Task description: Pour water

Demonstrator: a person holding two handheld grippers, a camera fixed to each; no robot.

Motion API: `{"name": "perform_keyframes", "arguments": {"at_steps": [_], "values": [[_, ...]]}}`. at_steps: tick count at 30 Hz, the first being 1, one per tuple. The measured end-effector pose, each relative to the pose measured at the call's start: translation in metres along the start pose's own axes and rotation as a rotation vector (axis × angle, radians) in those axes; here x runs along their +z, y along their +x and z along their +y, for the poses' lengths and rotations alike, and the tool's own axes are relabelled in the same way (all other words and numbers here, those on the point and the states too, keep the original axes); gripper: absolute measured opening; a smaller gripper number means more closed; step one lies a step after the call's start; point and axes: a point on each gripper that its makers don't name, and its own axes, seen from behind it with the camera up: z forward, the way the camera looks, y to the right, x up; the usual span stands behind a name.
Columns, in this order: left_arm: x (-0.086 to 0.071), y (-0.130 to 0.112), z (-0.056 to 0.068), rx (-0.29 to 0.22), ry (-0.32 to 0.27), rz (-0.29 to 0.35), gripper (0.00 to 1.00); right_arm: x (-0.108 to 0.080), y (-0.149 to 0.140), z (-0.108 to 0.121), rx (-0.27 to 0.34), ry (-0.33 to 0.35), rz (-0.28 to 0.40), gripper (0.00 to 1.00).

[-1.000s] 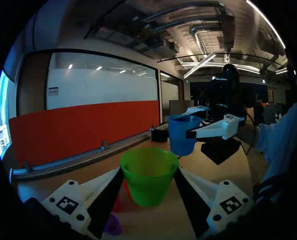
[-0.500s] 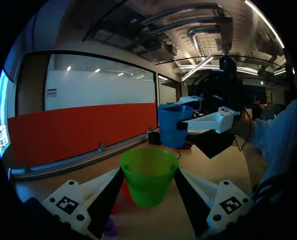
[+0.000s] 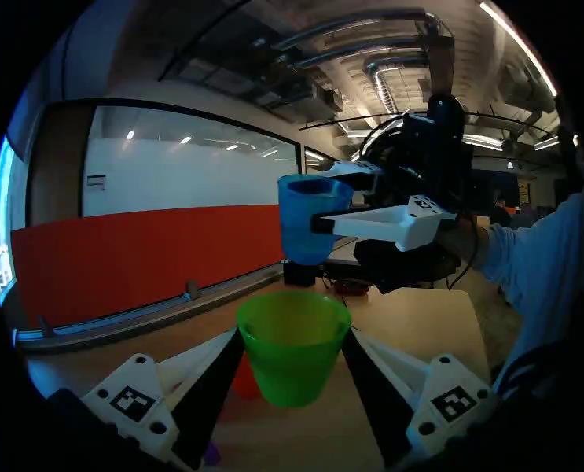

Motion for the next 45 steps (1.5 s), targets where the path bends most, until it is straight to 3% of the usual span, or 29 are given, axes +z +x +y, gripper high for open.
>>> {"name": "perform_keyframes", "arguments": {"at_steps": [11,29,45], "values": [[0.002,0.004,0.011,0.007,-0.021,0.003,0.86,0.010,0.014,0.020,-0.172,-0.029,0.007,0.91],[0.008,0.003,0.018,0.014,-0.041,-0.003,0.86,0.023,0.038,0.041,-0.437,-0.053,0.008,0.91],[0.010,0.007,0.021,0.021,-0.052,-0.001,0.86,0.033,0.052,0.051,-0.601,-0.076,0.002,0.90]]}}
